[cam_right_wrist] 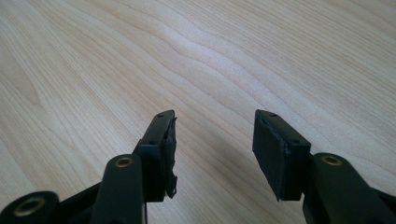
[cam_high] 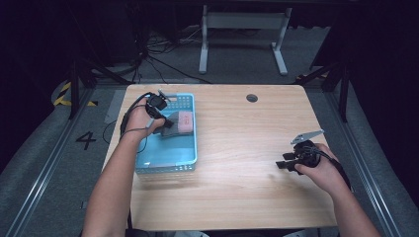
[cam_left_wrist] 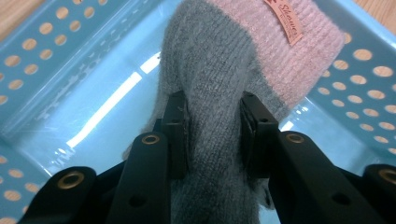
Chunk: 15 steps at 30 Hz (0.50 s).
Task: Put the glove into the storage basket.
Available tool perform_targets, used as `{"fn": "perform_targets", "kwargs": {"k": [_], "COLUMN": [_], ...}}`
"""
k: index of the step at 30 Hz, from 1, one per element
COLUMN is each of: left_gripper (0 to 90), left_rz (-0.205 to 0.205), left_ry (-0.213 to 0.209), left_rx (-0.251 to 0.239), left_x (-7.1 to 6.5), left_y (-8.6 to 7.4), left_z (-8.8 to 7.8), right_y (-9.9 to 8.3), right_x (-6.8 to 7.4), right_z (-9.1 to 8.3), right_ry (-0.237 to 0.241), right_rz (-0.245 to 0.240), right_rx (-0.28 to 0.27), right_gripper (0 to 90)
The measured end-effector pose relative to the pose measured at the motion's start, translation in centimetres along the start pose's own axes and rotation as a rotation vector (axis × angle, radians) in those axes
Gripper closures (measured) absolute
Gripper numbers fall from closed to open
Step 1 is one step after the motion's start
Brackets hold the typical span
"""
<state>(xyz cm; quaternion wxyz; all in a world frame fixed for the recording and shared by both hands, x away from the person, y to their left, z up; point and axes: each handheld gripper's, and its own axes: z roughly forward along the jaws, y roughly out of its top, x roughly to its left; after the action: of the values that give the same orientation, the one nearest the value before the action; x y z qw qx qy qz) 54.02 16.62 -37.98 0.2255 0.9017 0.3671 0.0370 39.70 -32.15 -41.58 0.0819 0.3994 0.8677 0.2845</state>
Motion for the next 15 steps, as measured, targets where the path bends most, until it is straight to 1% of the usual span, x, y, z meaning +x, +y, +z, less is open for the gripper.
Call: {"fn": "perform_targets", "kwargs": {"k": [3,6,9,12,15], "left_gripper": [67.9,67.8,67.7,67.6,67.5], "left_rz": [-0.005,-0.008,-0.001,-0.003,-0.005], "left_ry": [0.000,0.002,0.000,0.008,0.006], "left_rx": [0.008,0.032,0.057,0.068,0.077], "left_x": [0.2,0.4,0.5,0.6,0.6], "left_y": [0.1,0.2,0.1,0.2,0.3], "left_z": [0.4,1.0,1.7,2.1,2.5], "right_y": [0.1,0.1,0.1,0.1,0.1], "right_x": [0.1,0.1,0.2,0.2,0.2], "right_z": [0.1,0.1,0.1,0.1,0.1], "right_ry": [0.003,0.007,0.010,0.010,0.010], "right_rz": [-0.002,-0.009,-0.015,-0.016,-0.016], "right_rx": [-0.001,-0.002,-0.004,-0.003,-0.005], "right_gripper": [50.5,50.3,50.1,50.1,50.0]}}
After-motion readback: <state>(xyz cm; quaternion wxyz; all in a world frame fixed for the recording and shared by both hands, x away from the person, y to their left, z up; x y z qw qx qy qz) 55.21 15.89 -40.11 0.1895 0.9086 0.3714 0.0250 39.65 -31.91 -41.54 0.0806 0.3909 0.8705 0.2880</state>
